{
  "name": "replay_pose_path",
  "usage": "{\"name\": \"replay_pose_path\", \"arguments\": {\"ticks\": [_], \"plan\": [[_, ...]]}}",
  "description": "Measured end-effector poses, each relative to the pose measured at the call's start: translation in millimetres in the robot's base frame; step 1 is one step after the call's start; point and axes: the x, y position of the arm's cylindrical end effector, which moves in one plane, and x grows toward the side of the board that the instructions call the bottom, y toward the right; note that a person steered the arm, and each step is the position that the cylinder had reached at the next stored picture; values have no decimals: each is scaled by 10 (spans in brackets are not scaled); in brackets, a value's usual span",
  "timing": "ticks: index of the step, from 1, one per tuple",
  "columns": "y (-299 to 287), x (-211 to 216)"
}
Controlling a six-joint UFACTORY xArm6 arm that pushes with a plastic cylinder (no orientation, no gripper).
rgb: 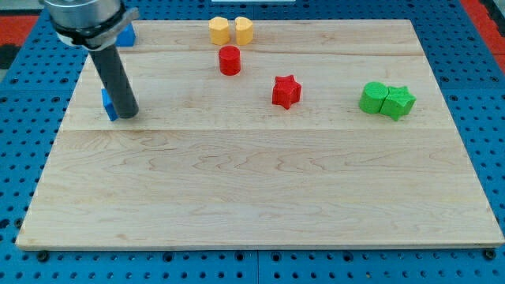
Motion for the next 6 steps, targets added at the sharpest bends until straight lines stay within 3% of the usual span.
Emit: {"name": "replay_pose_path", "arguments": {"ticks": [6], "plan": [[-641,-229]]}}
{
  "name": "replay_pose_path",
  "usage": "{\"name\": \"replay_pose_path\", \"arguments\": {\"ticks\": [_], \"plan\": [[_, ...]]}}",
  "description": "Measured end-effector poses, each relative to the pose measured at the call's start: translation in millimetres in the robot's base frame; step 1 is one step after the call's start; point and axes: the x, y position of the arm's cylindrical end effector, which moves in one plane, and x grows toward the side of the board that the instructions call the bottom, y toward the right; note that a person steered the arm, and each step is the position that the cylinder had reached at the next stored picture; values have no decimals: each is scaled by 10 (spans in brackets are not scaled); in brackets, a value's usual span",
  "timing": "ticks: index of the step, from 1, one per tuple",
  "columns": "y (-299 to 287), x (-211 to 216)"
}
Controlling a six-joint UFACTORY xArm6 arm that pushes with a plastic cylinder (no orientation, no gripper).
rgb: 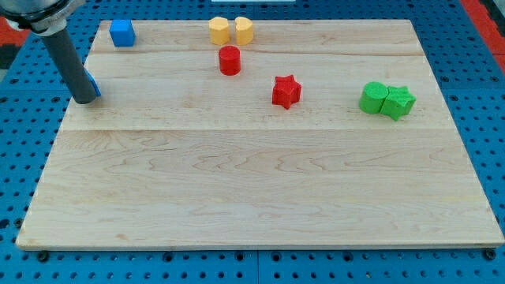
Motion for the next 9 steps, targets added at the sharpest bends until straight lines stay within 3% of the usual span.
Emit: {"name": "replay_pose_path", "arguments": {"ticks": [2,3,7,9], "plan": [[-102,-114],[-102,-372],[416,-1011],[853,-943]]}}
